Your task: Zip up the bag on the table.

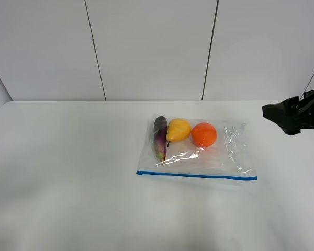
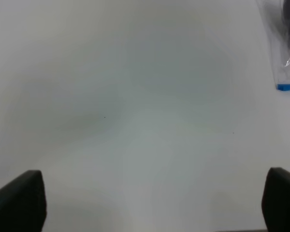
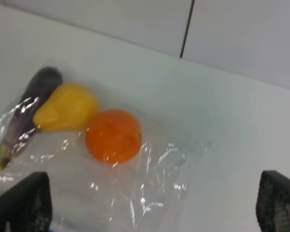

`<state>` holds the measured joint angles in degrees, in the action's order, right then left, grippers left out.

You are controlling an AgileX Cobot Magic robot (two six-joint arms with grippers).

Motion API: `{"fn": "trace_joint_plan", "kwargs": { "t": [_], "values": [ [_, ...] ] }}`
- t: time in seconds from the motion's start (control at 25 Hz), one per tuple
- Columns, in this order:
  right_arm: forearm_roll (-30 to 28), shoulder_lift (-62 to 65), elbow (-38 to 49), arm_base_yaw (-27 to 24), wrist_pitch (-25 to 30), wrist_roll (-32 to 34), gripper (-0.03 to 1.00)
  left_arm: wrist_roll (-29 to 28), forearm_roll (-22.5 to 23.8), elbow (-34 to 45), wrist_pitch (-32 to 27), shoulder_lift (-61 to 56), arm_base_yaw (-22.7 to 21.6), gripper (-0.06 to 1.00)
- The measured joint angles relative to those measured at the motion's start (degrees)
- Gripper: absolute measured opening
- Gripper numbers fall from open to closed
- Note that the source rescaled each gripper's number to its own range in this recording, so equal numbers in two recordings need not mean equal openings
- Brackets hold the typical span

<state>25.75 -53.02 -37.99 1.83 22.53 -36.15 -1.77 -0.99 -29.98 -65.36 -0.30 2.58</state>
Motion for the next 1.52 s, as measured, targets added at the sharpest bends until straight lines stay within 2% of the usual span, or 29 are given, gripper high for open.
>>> {"fn": "trace_joint_plan", "kwargs": {
  "t": [0.12, 0.36, 0.48, 1.16, 1.52],
  "values": [
    [-3.8, 2.8, 0.0, 0.0, 2.4, 2.6, 1.00, 0.0, 0.0, 0.0, 0.0, 0.0, 0.0, 1.00],
    [-15.1, 9.5, 0.0, 0.0, 6.1, 14.8, 1.00, 0.0, 0.0, 0.0, 0.0, 0.0, 0.0, 1.00],
    [-19.8, 12.1, 0.0, 0.0, 10.4, 20.3, 1.00, 0.0, 0.0, 0.0, 0.0, 0.0, 0.0, 1.00],
    [-20.8, 32.7, 0.0, 0.0, 26.4, 27.4, 1.00, 0.0, 0.0, 0.0, 0.0, 0.0, 0.0, 1.00],
    [-24.6, 43.3, 0.1, 0.0, 33.3, 33.2, 1.00, 0.0, 0.0, 0.0, 0.0, 0.0, 0.0, 1.00]
  ]
}}
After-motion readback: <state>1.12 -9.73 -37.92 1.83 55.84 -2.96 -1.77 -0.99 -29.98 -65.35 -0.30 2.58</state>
